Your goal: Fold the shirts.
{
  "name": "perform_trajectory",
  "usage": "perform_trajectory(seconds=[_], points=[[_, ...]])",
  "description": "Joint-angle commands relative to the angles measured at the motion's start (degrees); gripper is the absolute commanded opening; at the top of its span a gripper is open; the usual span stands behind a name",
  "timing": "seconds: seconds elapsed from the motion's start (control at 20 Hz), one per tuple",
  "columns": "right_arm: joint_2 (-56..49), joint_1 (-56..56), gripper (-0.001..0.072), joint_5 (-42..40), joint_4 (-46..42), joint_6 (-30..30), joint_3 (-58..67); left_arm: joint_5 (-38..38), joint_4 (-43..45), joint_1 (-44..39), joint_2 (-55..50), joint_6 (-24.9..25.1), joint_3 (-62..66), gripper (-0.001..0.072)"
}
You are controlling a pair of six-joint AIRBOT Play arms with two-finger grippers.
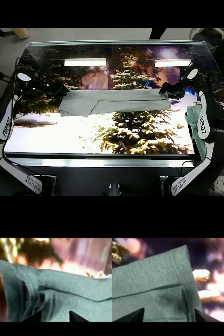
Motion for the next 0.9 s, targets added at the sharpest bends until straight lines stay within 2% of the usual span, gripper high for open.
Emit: perform_trajectory(seconds=[0.0,0.2,0.3,0.35,0.4,0.45,0.5,0.55,0.6,0.65,0.7,0.75,0.8,0.85], points=[[0.5,-3.8,0.0696,2.6,2.1,0.0,1.2,-1.6,-0.3,1.1,4.0,2.5,0.5,0.0423],[-4.2,-5.9,0.0693,7.9,9.3,-1.3,1.2,-2.6,-0.3,-1.4,11.1,4.5,0.5,0.0422],[-5.6,-4.9,0.0654,8.9,11.8,-1.4,1.2,-2.5,-0.3,-3.7,13.3,4.5,0.5,0.0422],[-5.8,-4.1,0.0578,8.2,11.9,-1.4,1.2,-2.6,-0.3,-4.9,13.7,4.5,0.5,0.0386],[-5.8,-3.2,0.0399,7.1,11.9,-1.1,1.2,-2.5,-0.3,-6.4,13.7,4.3,0.5,0.0382],[-5.8,-2.5,0.0177,6.8,12.3,-0.4,1.2,-2.5,-0.3,-8.1,13.4,4.3,0.5,0.0381],[-5.8,-2.0,0.0056,6.6,12.9,0.7,1.2,-2.4,-0.3,-9.8,12.9,4.3,0.5,0.0345],[-5.7,-2.0,0.0027,6.3,13.1,1.0,1.2,-2.3,-0.3,-11.4,12.4,4.3,0.5,0.0195],[-5.6,-2.0,0.0029,6.4,12.9,1.0,1.2,-2.3,-0.3,-12.9,12.0,4.3,0.5,0.0116],[-5.5,-2.2,0.0100,7.0,12.6,1.0,1.2,-2.4,-0.2,-14.0,11.8,4.4,0.5,0.0116],[-5.1,-2.3,0.0253,7.7,12.6,0.9,1.2,-2.4,-0.3,-14.7,11.9,4.8,0.5,0.0116],[-4.3,-2.3,0.0493,8.0,12.5,-0.8,1.2,-2.4,-0.3,-14.9,12.0,5.1,0.5,0.0116],[-3.1,-2.3,0.0615,8.2,12.3,-2.8,1.2,-2.4,-0.3,-15.0,12.0,5.2,0.5,0.0116],[-1.9,-2.3,0.0627,7.5,10.8,-2.9,1.2,-2.3,-0.3,-15.0,12.0,5.2,0.5,0.0116]])
